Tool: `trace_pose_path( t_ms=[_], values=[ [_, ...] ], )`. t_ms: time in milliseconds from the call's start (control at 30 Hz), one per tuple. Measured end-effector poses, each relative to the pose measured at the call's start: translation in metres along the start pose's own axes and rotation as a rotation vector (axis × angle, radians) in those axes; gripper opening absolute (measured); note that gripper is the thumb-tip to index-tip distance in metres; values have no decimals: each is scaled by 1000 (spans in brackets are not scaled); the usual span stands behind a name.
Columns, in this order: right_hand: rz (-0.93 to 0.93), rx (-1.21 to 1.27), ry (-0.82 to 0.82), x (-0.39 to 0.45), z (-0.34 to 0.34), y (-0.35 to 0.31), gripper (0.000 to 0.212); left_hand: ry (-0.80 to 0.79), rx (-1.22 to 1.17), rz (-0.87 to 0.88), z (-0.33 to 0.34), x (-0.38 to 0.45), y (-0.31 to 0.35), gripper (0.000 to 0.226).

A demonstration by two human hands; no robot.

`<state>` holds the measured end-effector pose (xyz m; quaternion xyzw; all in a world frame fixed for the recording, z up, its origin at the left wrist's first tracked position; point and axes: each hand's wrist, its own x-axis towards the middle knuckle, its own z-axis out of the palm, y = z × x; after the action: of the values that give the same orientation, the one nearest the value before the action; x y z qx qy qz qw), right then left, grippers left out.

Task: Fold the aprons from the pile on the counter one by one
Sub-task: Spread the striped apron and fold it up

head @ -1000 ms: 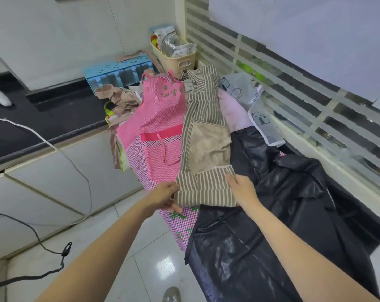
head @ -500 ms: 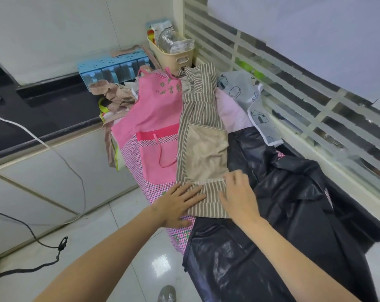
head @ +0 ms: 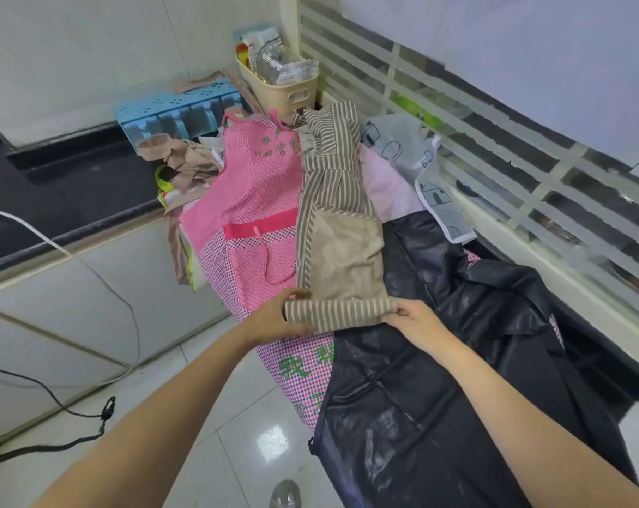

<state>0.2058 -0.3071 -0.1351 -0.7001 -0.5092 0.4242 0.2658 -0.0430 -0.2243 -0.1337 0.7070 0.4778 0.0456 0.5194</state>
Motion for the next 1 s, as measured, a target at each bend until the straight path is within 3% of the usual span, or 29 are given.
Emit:
trace_pose_path(
  t_ms=[100,233,333,467,567,700,767,833,933,1000],
  values=[
    [64,299,77,2,-3,-20,25,29,-280,-35,-4,-6,14,60],
    [23,320,268,7,-6,-40,32,288,-431,-13,7,-14,42,20],
    [18,202,359,-2,-4,-48,49,400,-467,-66,22,-21,45,22],
    [199,-68,336,-15,21,-24,48,349,-434,-329,41,-21,19,37],
    [333,-104,301,-16,41,-6,45,299,-262,-432,45,-12,5,41],
    [425,-245,309,-10,49,-12,44,294,75,-379,40,-3,11,34],
    [439,-309,296,-10,49,-14,42,428,448,-271,38,-7,18,26],
    [405,-390,294,-13,49,-16,34,507,794,7,39,-10,20,41],
    [58,-742,449,-20,46,-17,42,122,1001,360,46,-14,14,77],
    [-309,-882,482,-21,48,-11,53,-16,1026,346,48,-11,4,87]
  ],
)
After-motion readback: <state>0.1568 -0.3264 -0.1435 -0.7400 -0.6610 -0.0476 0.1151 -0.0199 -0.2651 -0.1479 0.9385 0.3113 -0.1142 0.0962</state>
